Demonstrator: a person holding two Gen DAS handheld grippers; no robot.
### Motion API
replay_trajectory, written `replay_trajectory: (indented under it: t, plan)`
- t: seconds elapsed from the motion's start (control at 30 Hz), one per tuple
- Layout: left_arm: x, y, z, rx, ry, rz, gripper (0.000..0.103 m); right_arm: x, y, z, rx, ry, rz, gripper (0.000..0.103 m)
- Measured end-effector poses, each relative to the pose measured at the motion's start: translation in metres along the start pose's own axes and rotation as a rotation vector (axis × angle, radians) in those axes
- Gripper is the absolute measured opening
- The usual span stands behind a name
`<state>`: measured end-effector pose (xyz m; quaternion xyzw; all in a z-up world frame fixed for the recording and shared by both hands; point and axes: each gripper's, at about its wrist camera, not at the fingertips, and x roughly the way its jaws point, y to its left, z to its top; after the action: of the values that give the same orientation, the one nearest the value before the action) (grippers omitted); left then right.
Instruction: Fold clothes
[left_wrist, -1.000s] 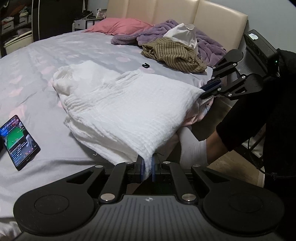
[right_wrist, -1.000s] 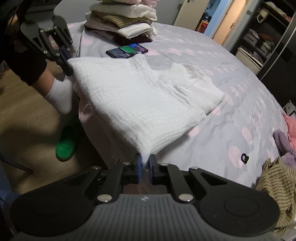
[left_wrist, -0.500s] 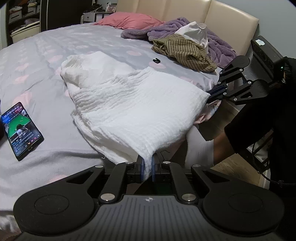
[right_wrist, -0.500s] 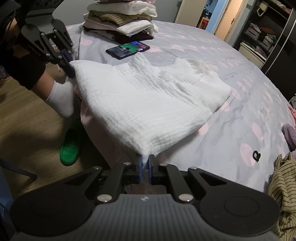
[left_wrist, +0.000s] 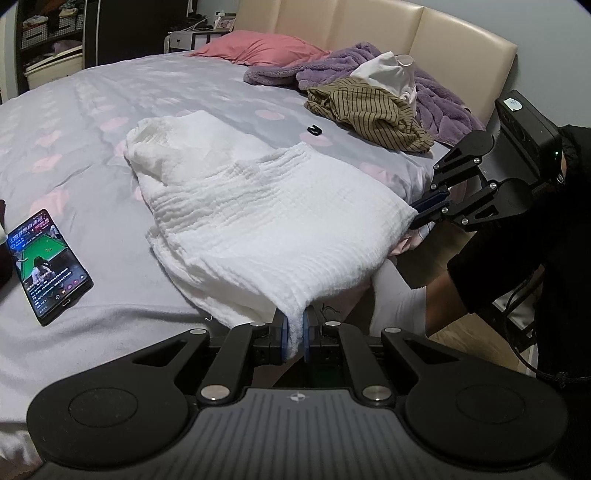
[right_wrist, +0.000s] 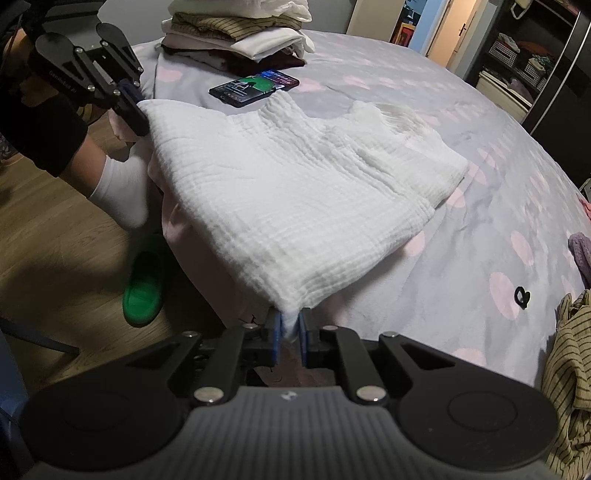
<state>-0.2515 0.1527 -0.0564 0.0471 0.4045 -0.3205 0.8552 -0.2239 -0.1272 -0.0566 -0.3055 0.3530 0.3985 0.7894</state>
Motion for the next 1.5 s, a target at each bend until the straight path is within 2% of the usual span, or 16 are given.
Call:
replay_trajectory:
  t: [0.53, 0.63, 0.7, 0.73, 0.97, 1.07, 1.2, 1.27, 1.5]
  plan:
    - [-0.002, 0.000, 0.000, -0.002, -0.010, 0.004, 0.006, 0.002, 0.001, 0.000, 0.010, 0.007, -0.008, 0.014]
    - [-0.003, -0.001, 0.000, -0.002, -0.012, 0.004, 0.006, 0.003, 0.002, -0.001, 0.017, 0.010, -0.012, 0.021]
    - [-0.004, 0.000, 0.001, -0.002, -0.013, 0.004, 0.006, 0.004, 0.004, -0.001, 0.018, 0.014, -0.011, 0.030]
    - [-0.004, 0.000, 0.001, -0.002, -0.014, 0.004, 0.006, 0.004, 0.005, -0.001, 0.015, 0.015, -0.010, 0.038]
    - [-0.006, -0.001, 0.003, 0.000, -0.021, 0.006, 0.006, 0.010, 0.016, -0.004, -0.008, 0.028, -0.009, 0.045]
    - [-0.006, 0.000, 0.003, -0.001, -0.022, 0.008, 0.006, 0.012, 0.018, -0.004, 0.001, 0.024, -0.036, 0.046]
    - [-0.007, 0.000, 0.004, -0.003, -0.027, 0.012, 0.006, 0.013, 0.020, -0.001, 0.025, -0.026, -0.053, 0.039]
    - [-0.007, 0.001, 0.004, -0.004, -0.027, 0.016, 0.006, 0.013, 0.019, 0.001, 0.031, -0.046, -0.054, 0.017]
    - [-0.006, 0.002, 0.004, -0.004, -0.018, 0.034, 0.006, 0.009, 0.010, 0.007, 0.075, -0.060, -0.040, 0.013]
